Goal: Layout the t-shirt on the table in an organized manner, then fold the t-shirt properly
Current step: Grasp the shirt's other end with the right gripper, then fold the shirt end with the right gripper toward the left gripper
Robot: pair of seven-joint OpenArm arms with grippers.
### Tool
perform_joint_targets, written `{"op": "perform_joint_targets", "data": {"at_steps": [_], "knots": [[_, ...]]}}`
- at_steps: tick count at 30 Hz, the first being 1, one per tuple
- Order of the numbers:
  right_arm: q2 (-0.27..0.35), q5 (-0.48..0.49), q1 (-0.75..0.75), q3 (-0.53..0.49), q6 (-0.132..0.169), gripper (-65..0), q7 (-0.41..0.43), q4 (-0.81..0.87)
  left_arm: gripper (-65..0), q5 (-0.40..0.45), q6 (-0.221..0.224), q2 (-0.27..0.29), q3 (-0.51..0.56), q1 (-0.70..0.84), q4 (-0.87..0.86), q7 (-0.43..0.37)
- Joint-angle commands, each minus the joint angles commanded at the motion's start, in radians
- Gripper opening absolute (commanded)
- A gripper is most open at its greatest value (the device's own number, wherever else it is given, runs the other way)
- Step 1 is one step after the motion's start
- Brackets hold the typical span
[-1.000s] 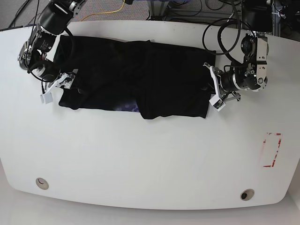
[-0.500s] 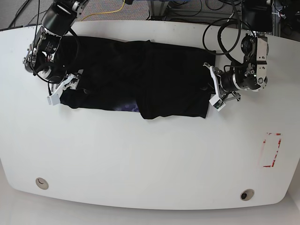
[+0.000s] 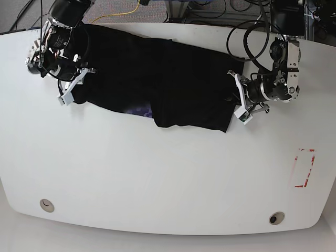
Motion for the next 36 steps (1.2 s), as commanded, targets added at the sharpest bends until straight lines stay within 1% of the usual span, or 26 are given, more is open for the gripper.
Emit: {"op": "perform_joint_targets", "data": {"at_steps": [4,7,11,13,20,23,28,31,36], "knots": [[0.002,0.000,0.032,-0.002,0.000,-65.0,0.000,0.028,-56.8,0.003,0.000,0.026,0.002,-0.005,-0.002,0.000],[0.009,-0.008,0.069,-0.002,0.000,-65.0,0.000,0.025,-56.8,0.003,0.000,0.034,0.006,-0.006,-0.002,0.000],[0.040,-0.008,0.124,-0.009,0.000,-65.0,0.000,0.025,-56.8,0.008,0.000,0.083,0.006,-0.009,-0.003,0.000],[0.054,-0.008,0.144,-0.043,0.000,-64.8,0.000,0.025,-56.8,0.008,0.000,0.092,0.006,-0.009,-0.003,0.000],[0.049,0.000,0.189,-0.133,0.000,-64.8,0.000,0.031,-56.8,0.008,0.000,0.137,0.008,-0.009,-0.020,0.000],[0.023,0.003,0.190,-0.157,0.000,-64.8,0.000,0.032,-56.8,0.008,0.000,0.149,0.008,-0.009,-0.031,0.000],[-0.034,0.055,0.201,-0.173,0.000,-64.5,0.000,0.054,-56.8,0.006,0.000,0.158,0.008,-0.021,-0.037,0.000],[-0.064,0.086,0.206,-0.215,0.000,-64.5,0.000,0.061,-56.8,0.006,0.000,0.161,0.008,-0.021,-0.038,0.000],[-0.114,0.094,0.227,-0.287,0.000,-64.5,0.000,0.091,-56.8,0.006,0.000,0.164,0.032,-0.021,-0.044,0.000]]}}
